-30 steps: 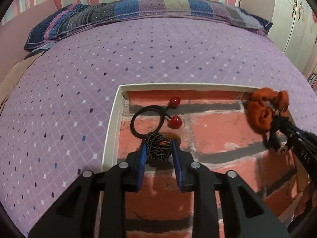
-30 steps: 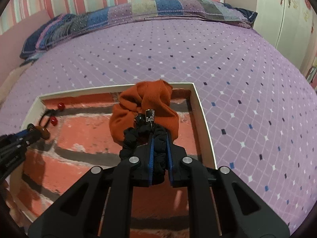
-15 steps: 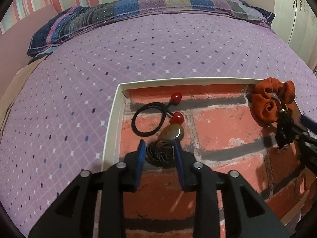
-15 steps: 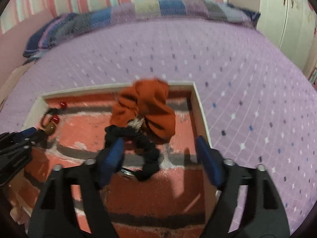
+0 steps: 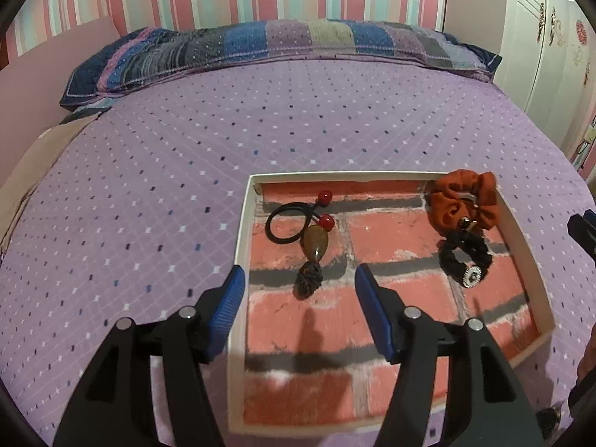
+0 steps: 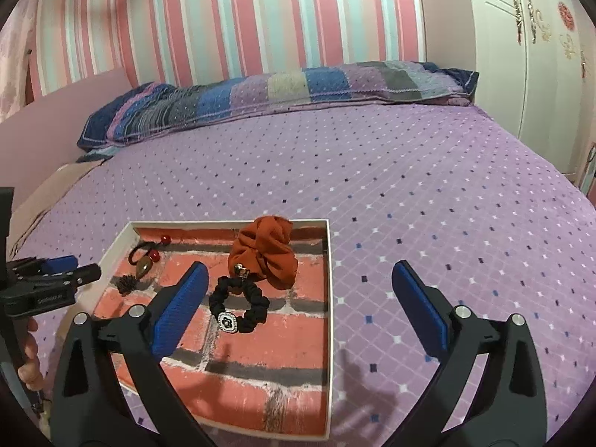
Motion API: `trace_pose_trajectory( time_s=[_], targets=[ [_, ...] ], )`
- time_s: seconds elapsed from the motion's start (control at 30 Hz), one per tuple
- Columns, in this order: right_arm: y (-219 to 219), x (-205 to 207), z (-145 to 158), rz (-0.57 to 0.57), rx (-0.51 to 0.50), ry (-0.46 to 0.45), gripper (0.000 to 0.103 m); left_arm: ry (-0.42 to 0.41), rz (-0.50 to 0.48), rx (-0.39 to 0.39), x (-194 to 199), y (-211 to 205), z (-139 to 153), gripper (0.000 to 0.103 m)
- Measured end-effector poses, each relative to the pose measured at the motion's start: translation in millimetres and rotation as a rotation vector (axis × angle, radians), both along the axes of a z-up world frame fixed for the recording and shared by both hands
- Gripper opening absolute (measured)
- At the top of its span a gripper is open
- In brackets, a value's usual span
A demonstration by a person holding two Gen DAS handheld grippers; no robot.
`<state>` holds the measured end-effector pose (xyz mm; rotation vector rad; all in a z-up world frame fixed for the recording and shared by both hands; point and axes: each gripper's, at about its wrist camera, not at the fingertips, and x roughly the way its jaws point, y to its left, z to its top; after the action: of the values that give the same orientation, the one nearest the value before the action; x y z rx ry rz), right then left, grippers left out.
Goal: Organize jewelry
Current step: 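Open the right tool to drop the scrunchie while the left tool releases the charm, then move both tools back toward the remaining jewelry on the bed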
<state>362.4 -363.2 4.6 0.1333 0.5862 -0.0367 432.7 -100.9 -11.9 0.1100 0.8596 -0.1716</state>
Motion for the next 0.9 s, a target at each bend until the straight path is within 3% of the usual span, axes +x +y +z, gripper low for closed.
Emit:
trace_pose_trajectory(
  time_s=[0.2,0.43,0.6,0.9],
  targets=[
    [13,-23,18,0.001,-0.017,-0.012,0.097,-0.059,-0.007,-0.029,-39,9,30,0.071],
    [36,-56,32,-0.009,-0.037,-0.027,0.097,-0.094,-0.01,-0.042,-80,23,52,0.072],
    [50,-81,38,-0.014,-0.06,-0.033,0.097,-0.121,0.001,-0.052,-108,39,64,0.081],
    [73,-131,42,-0.037,-0.097,-0.039,0.098,-0.158,0.005,-0.012,-159,71,72,0.082]
  ],
)
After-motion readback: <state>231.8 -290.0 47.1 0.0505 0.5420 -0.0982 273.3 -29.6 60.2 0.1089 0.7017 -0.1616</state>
